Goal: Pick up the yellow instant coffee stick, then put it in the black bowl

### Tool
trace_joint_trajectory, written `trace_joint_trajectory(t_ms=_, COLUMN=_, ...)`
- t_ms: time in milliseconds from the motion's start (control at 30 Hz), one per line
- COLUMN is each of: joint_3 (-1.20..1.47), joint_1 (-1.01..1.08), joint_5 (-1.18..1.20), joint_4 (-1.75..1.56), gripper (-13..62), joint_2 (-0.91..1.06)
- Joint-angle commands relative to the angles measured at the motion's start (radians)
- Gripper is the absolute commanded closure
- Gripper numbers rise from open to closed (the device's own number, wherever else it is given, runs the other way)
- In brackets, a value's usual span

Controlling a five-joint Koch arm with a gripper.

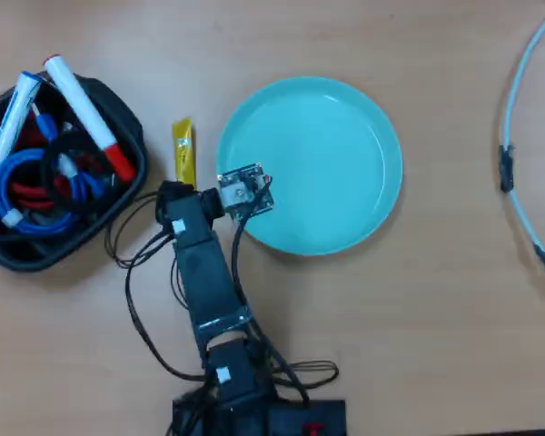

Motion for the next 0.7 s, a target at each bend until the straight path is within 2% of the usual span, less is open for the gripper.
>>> trace_joint_trajectory(t_ms=0, joint_3=-0.08, joint_1=-0.026, joint_5=-0.075, joint_4=0.014, gripper=20.5, joint_2=0.0)
trace_joint_trajectory(t_ms=667, joint_3=-0.124, joint_1=-0.069, joint_5=-0.084, joint_4=-0.029, gripper=19.8, joint_2=-0.305)
